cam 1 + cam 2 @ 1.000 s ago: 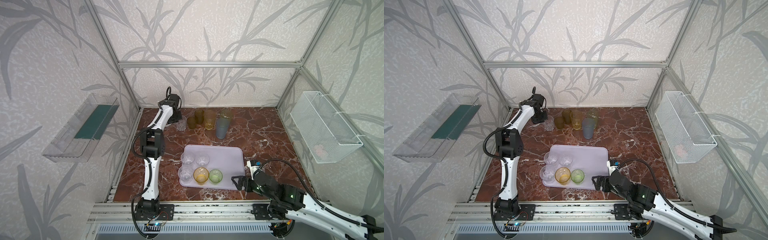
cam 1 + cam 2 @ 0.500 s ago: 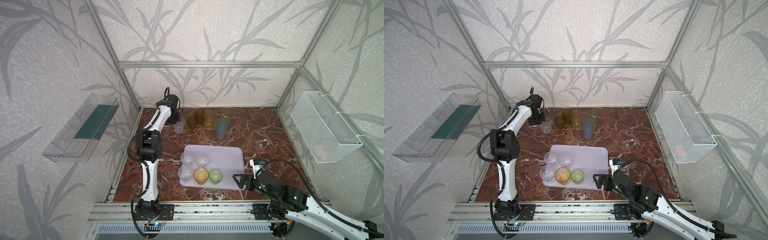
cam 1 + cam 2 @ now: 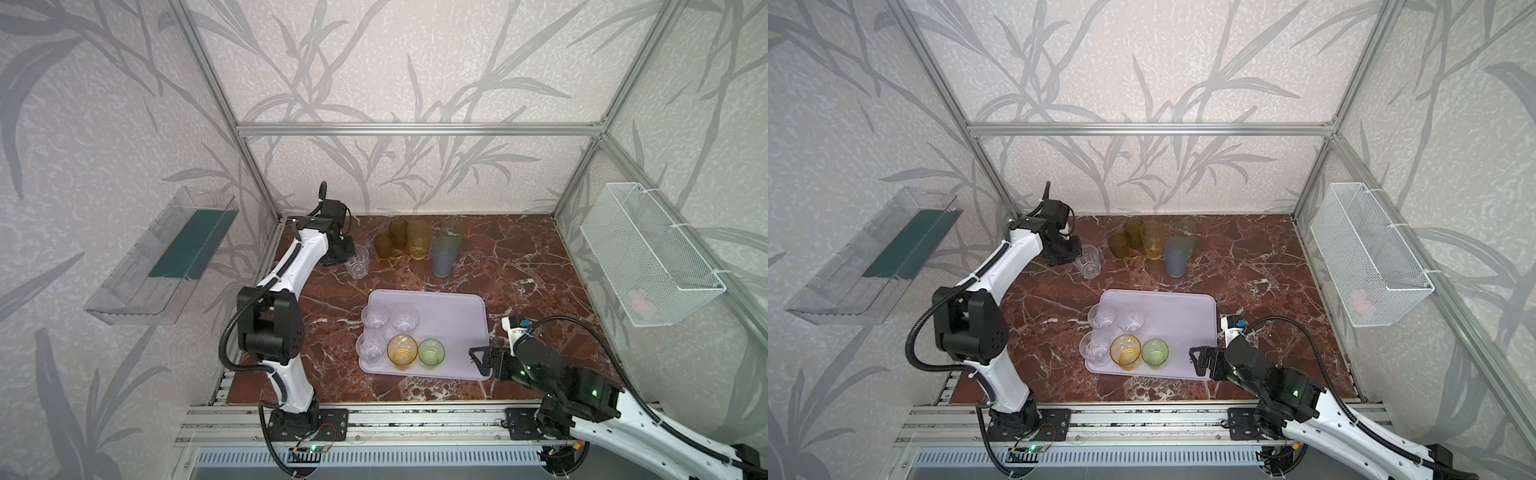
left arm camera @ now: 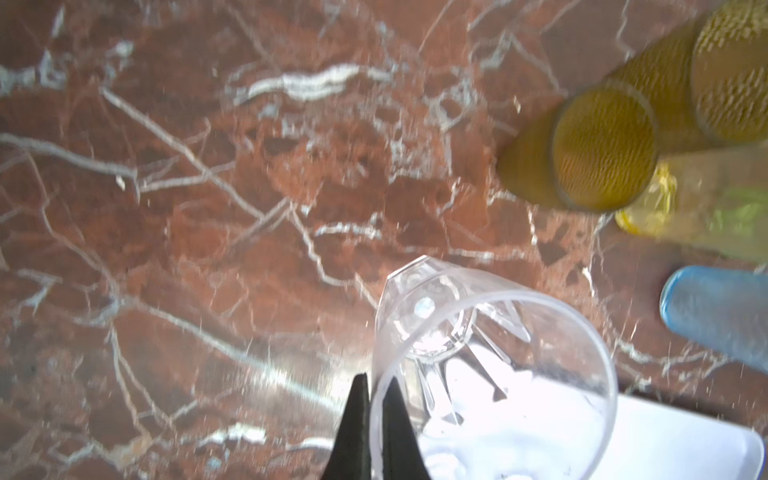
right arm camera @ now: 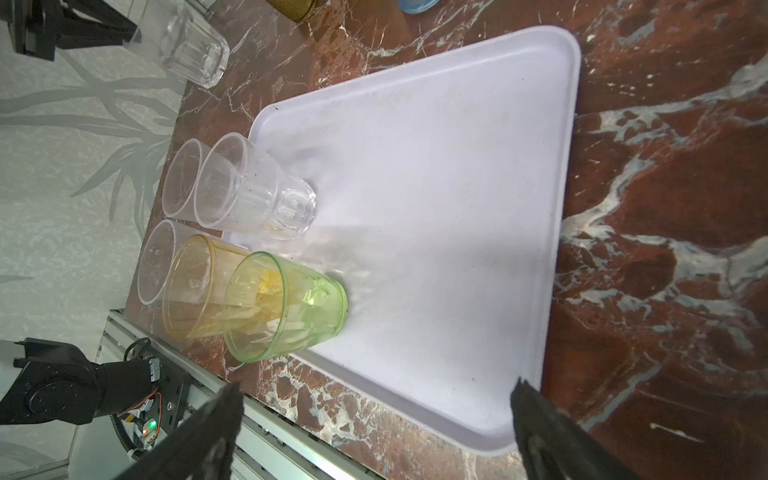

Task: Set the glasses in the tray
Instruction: 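Carry the clear glass with the left gripper over the tray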

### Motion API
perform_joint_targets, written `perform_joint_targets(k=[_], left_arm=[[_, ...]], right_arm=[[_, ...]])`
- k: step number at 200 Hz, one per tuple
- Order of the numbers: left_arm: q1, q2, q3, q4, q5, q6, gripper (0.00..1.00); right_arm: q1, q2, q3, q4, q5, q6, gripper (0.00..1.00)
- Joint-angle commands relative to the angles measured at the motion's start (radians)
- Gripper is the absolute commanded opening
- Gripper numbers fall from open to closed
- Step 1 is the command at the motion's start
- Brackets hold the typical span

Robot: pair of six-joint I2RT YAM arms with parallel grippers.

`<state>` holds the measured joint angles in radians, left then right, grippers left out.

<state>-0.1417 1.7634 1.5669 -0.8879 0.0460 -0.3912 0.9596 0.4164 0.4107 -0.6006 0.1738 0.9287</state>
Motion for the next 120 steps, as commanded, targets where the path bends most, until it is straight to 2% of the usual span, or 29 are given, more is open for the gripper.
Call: perform_joint_targets(k=[1, 25, 63, 120], left_arm=[[-0.006, -0.109, -0.085, 0.026, 0.03, 0.018, 0.0], [-0.009, -0.206, -0.179, 0.024, 0.037, 0.025, 0.0], [-0.02, -0.325, -0.278, 0.005, 0.132, 0.022, 0.0], [-0.088, -0.528, -0.348, 0.018, 0.142, -0.047, 0.0]], right_arm=[[-0.02, 0.013, 0.047, -0.008, -0.03, -0.028, 0.99], [-0.041, 0.027, 0.064, -0.001, -0.087, -0.048, 0.99], [-0.057, 0.019, 0.044, 0.011, -0.122, -0.063, 0.99], [-0.098, 0.041, 0.013, 0.084, -0.217, -0.021, 0.99]])
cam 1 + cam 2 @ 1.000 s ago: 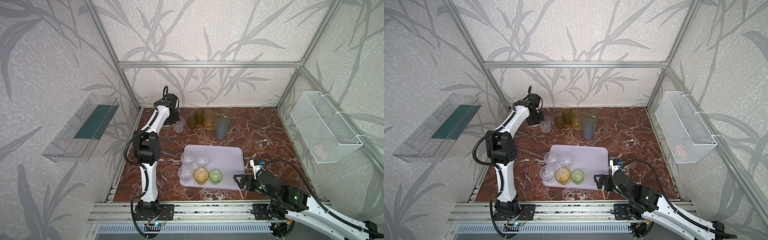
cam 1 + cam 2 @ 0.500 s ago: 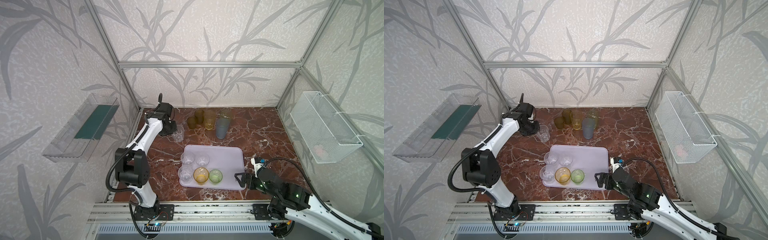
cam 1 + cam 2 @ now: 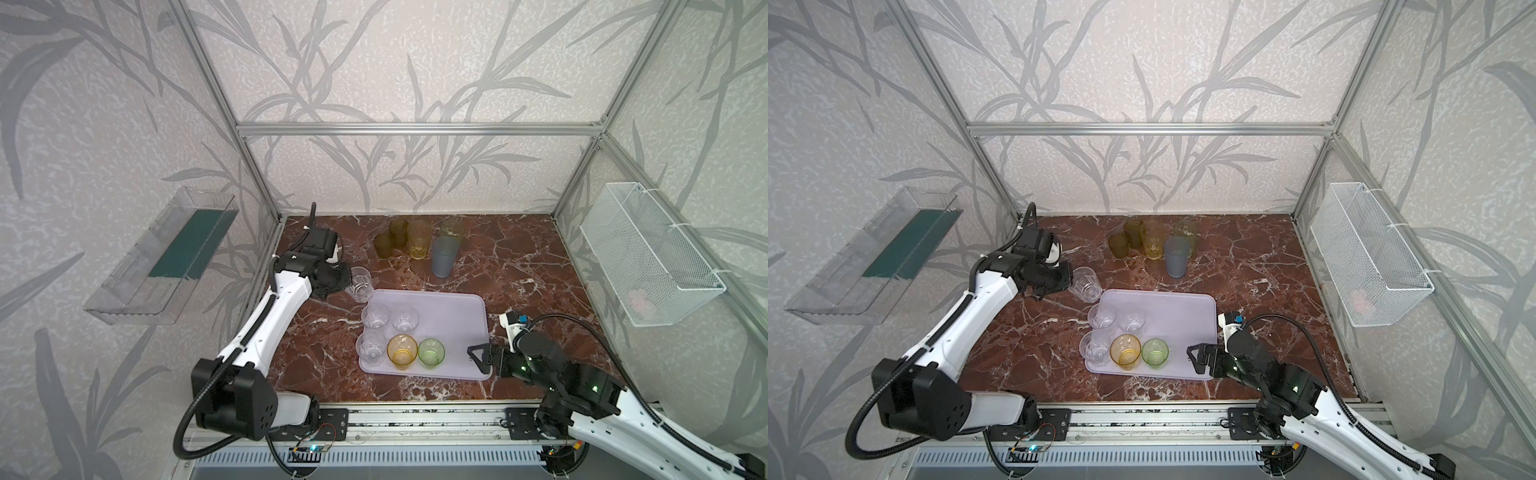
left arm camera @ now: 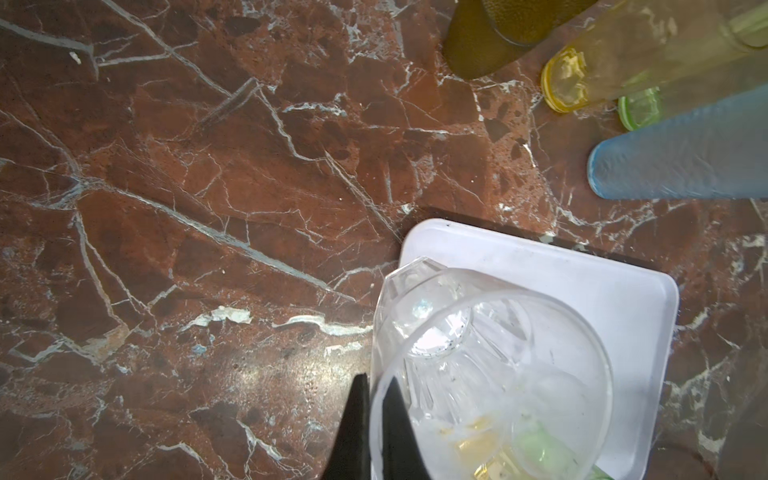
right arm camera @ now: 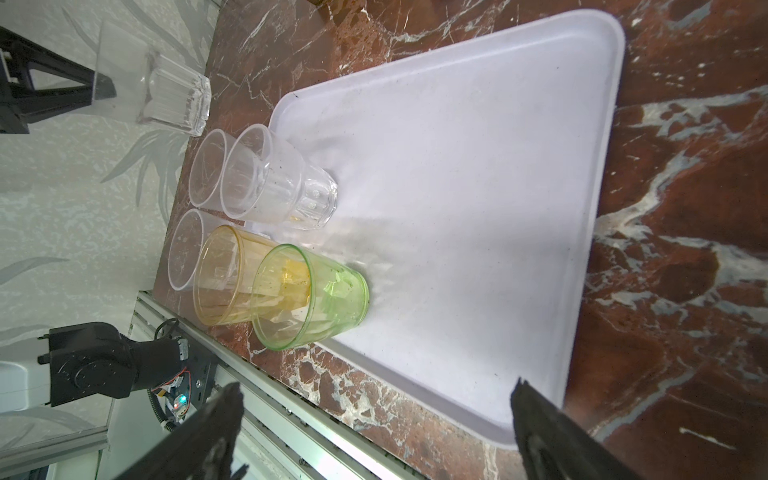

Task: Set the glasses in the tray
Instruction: 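Carry the clear glass with the left gripper over the tray, then lower the clear glass onto the tray beside the other clear glasses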

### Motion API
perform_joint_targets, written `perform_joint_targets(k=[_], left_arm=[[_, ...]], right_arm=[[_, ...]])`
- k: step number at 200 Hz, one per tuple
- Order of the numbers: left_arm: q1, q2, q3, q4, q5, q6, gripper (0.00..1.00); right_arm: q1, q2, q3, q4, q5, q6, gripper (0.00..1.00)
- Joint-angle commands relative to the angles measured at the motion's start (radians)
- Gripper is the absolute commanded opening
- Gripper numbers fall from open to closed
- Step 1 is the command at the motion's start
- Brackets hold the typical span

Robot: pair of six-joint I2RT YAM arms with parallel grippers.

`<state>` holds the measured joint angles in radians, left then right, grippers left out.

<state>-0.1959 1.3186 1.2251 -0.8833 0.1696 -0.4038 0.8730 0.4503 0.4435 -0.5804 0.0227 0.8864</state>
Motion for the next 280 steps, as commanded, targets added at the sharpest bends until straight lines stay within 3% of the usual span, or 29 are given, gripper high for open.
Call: perform_joint_targets(k=[1, 33, 107, 173, 218, 280], left_arm=[[-0.035, -0.087, -0.007, 0.016, 0.019, -0.036, 0.0], [-0.137, -0.155, -0.003, 0.028, -0.043, -0.063, 0.0], [-0.301, -0.2, 0.005, 0.02, -0.098, -0.139, 0.0], [-0.466, -0.142, 0.058, 0.026, -0.176, -0.166, 0.0], [-0.627, -0.127, 0.058, 0.056, -0.243, -0.213, 0.0], [-0.73, -0.042, 0.087, 0.074, -0.272, -0.229, 0.0]], right_arm=[[-0.012, 0.008, -0.022, 0.068, -0.067, 0.025, 0.99], [-0.021, -0.014, -0.072, 0.178, -0.138, 0.089, 0.99], [-0.065, 0.021, -0.048, 0.203, -0.198, 0.072, 0.99], [-0.071, 0.017, -0.043, 0.215, -0.199, 0.094, 0.99], [-0.071, 0.031, -0.042, 0.282, -0.237, 0.087, 0.99], [-0.071, 0.018, -0.032, 0.258, -0.23, 0.082, 0.99]])
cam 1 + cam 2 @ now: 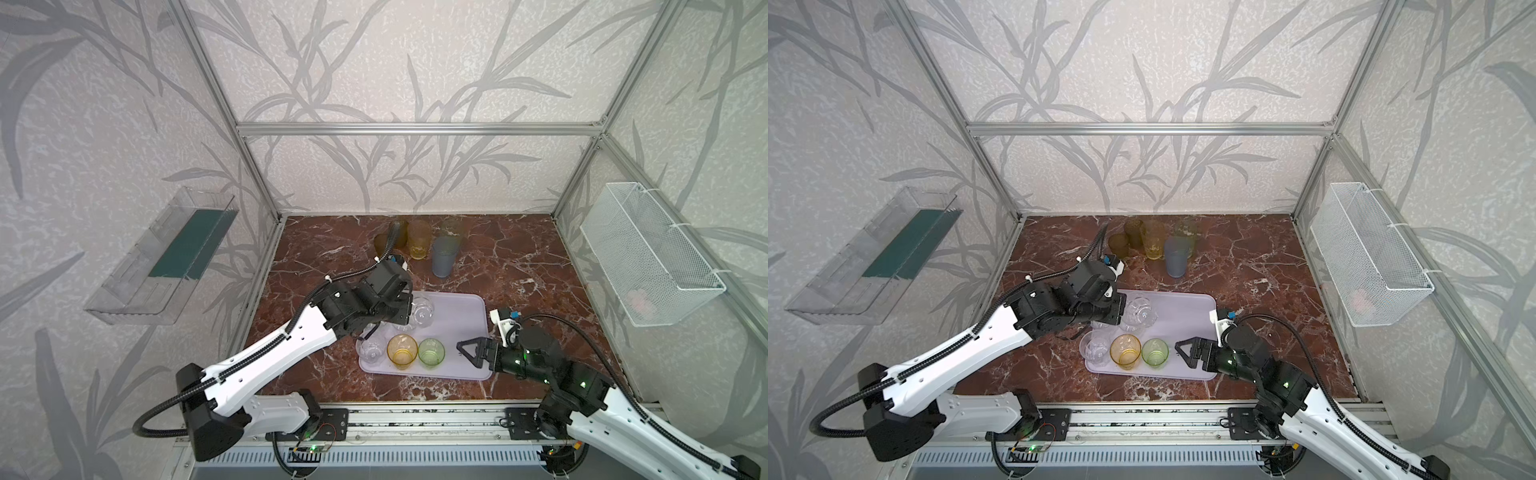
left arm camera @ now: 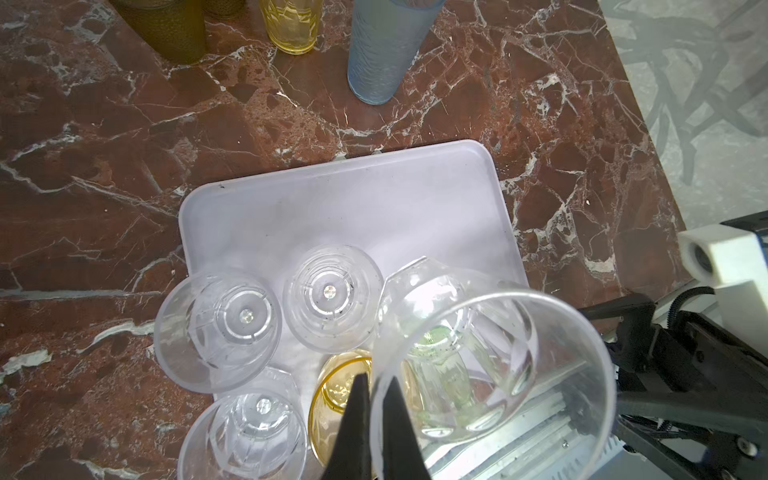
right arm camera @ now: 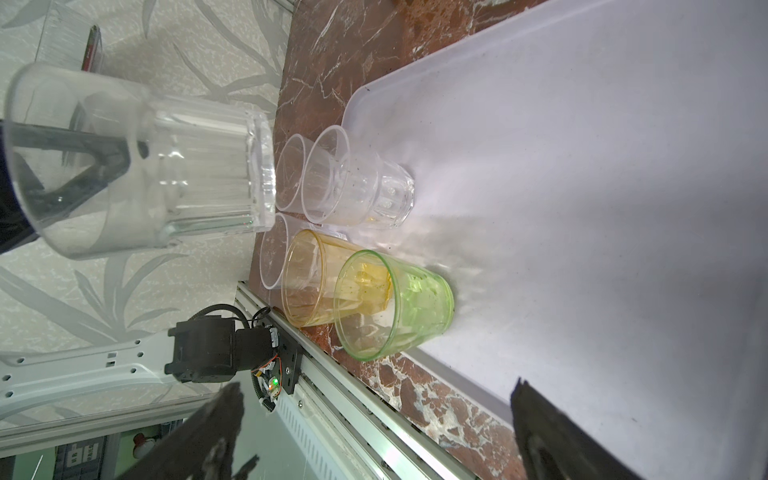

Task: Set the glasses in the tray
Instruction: 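Lower the clear glass onto the tray beside the other clear glasses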

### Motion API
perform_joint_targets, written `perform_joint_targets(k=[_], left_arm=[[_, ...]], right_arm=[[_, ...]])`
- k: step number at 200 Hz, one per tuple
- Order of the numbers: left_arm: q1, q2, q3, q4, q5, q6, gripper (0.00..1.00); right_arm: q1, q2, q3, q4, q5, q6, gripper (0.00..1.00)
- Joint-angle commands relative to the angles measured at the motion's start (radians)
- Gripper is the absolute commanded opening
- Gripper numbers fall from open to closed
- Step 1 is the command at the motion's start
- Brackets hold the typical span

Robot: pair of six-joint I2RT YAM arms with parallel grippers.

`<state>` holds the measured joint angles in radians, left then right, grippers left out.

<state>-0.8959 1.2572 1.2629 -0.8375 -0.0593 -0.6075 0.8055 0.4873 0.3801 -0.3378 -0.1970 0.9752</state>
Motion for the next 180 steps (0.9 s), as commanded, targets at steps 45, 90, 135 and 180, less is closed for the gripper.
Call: perform_joint_targets(k=[45, 90, 135, 180], left_arm=[[-0.066, 0.088, 0.078, 0.052, -0.04, -0.022, 0.0], [-0.087, 0.139, 0.074, 0.074, -0.033, -0.027, 0.0], [-0.092, 0.174, 0.061, 0.09, -0.031, -0.025, 0.0], [-0.092, 0.208, 0.045, 0.097, -0.049, -0.02, 0.0]], right_arm=[[-0.003, -0.049, 0.022, 0.038, -0.001, 0.002, 0.99], [-0.003, -0.043, 0.031, 0.027, 0.005, -0.008, 0.99], [-0.003, -0.066, 0.026, -0.003, 0.009, 0.001, 0.99], [-0.004, -0.095, 0.02, -0.02, 0.017, 0.012, 0.99]])
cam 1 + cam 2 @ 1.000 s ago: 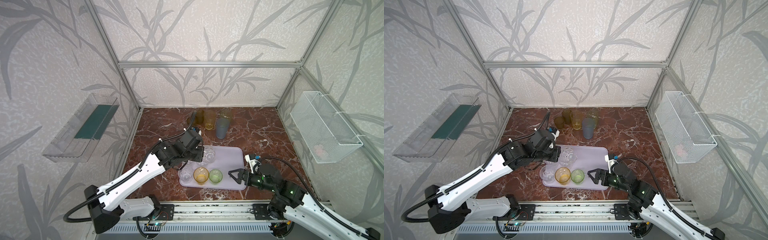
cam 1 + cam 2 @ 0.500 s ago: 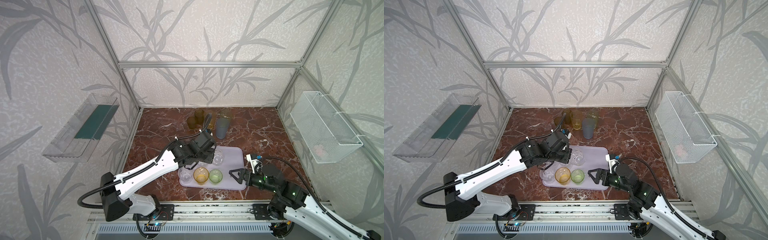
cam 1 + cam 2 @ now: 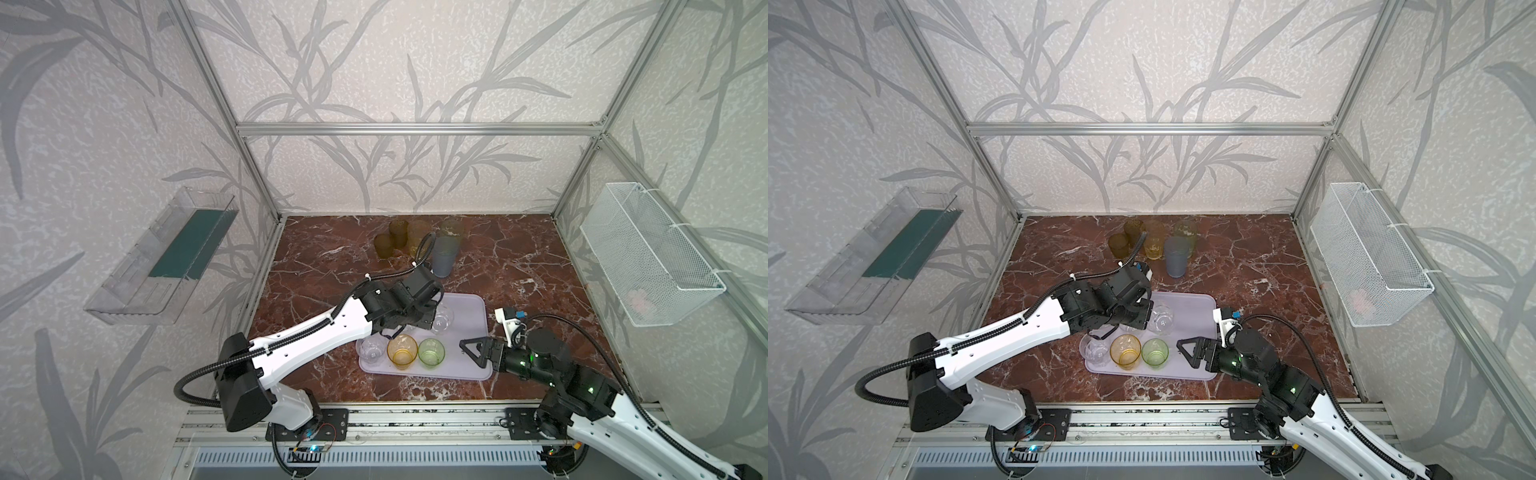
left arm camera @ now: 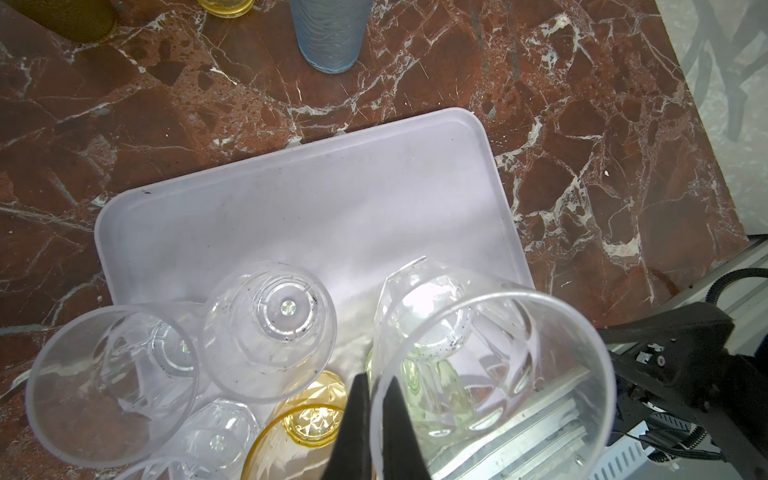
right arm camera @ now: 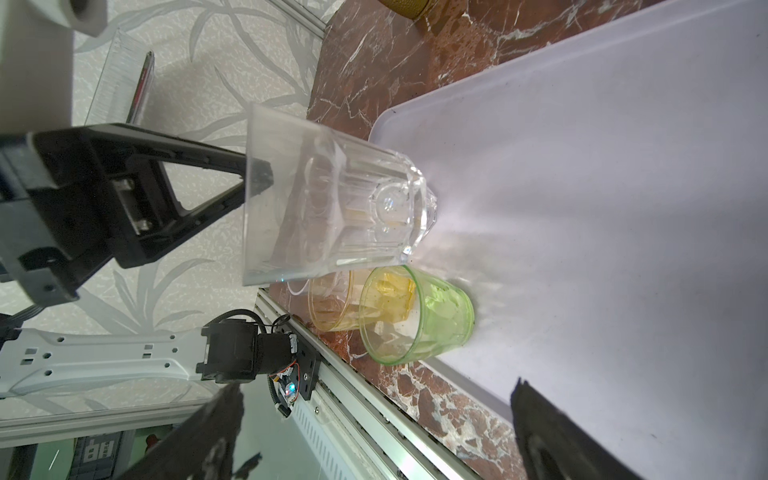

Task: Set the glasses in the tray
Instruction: 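Lower the clear glass onto the tray beside the other clear glasses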

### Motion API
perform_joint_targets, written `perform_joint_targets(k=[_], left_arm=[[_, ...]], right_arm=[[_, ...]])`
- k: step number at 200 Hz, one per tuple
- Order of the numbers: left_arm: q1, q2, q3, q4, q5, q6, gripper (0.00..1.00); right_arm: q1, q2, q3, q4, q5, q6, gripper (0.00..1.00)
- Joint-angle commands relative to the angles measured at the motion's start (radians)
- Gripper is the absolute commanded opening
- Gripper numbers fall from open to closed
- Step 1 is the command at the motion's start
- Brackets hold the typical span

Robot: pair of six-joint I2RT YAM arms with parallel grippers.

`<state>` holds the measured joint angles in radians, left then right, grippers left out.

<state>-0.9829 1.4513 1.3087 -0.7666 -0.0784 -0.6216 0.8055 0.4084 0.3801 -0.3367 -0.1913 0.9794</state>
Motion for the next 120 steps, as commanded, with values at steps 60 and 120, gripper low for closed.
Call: perform_joint_targets(k=[60, 120], left_arm=[[-0.006, 0.052, 0.006, 0.013, -0.07, 0.006, 0.0], [-0.006, 0.083, 0.013, -0.01, -0.103, 0.016, 0.0]], right_arm=[[-0.004, -0.014, 0.022, -0.037, 0.01, 0.008, 0.99], [-0.003, -0.019, 0.022, -0.046, 0.02, 0.012, 0.99]])
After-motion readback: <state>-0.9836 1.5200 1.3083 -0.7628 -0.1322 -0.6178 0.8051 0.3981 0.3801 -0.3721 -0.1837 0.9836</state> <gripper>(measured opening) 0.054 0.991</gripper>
